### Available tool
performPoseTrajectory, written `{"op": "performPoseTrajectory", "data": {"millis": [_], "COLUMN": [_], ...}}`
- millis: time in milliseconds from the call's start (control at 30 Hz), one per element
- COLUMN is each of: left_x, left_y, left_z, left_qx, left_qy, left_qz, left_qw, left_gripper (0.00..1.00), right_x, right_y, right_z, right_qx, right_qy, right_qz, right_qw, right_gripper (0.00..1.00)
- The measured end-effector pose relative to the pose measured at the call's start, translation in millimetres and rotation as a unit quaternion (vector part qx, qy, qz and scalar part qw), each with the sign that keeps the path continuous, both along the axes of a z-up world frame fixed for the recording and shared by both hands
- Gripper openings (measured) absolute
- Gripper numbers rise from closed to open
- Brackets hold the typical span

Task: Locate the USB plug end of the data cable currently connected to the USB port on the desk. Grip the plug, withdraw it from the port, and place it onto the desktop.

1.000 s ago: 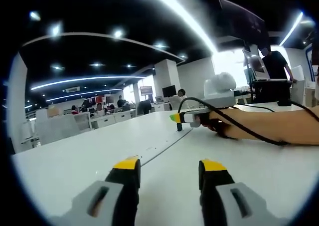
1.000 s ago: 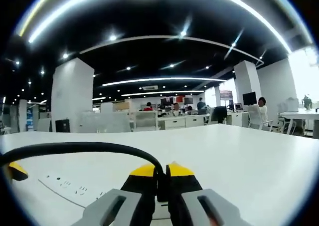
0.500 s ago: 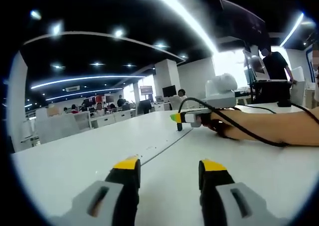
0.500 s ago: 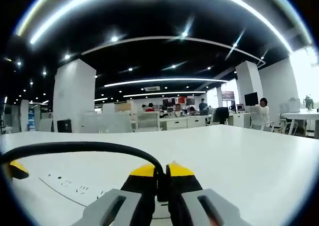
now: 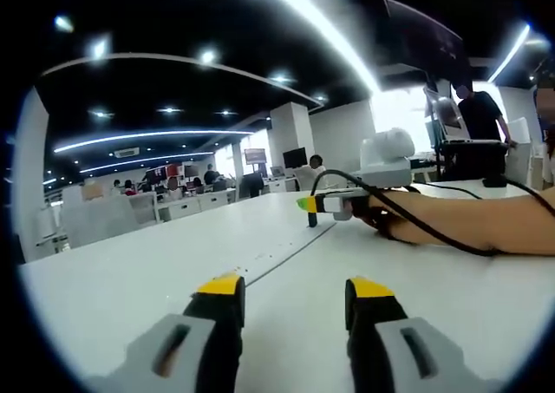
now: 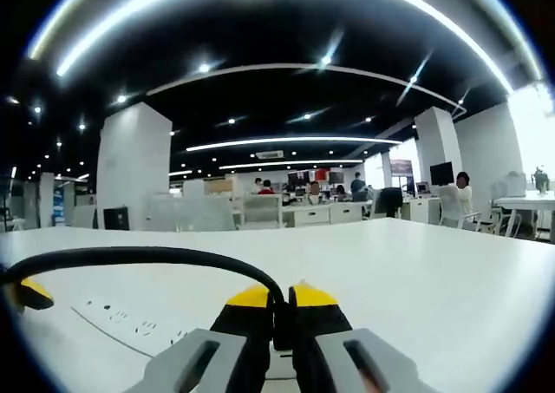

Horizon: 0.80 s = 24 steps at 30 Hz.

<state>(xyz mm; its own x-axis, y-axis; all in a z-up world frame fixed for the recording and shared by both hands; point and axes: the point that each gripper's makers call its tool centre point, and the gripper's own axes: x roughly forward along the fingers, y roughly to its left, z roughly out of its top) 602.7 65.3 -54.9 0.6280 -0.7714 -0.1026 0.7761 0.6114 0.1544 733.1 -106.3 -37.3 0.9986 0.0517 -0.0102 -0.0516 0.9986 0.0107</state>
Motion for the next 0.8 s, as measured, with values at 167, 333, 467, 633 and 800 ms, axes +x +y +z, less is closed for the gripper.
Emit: {"op": "performPoseTrajectory", "data": {"millis": [167,333,467,633,800], "left_x": [0.0,-0.5,-0.8,-0.9,-1.0], "left_y": [0.0,0.2,0.3,0.0,-0.4], "left_z": [-0.5,-1.4,-2.0,-2.6,-2.9], "left_qx": [0.002,0.004,0.005,0.007,0.009], "left_qy": [0.000,0.000,0.000,0.000,0.000], "left_qz": [0.000,-0.001,-0.001,-0.001,-0.001], "left_qw": [1.0000,1.0000,1.0000,1.0000,1.0000], "left_gripper": [0.46,0.46,0.46,0.46,0.46], "right_x": [0.2,-1.1,-2.2,-2.6,-3.7], "right_y": [5.3,-0.2,0.6,3.9,3.5], "right_z": [0.4,1.0,1.1,1.0,1.5], "right_qx": [-0.065,0.005,0.007,-0.057,-0.010], "right_qy": [0.006,0.001,0.000,0.006,0.002], "right_qz": [-0.006,0.008,0.009,0.000,0.009], "right_qw": [0.9978,1.0000,0.9999,0.9984,0.9999], "right_gripper": [0.09,0.09,0.09,0.09,0.09]}}
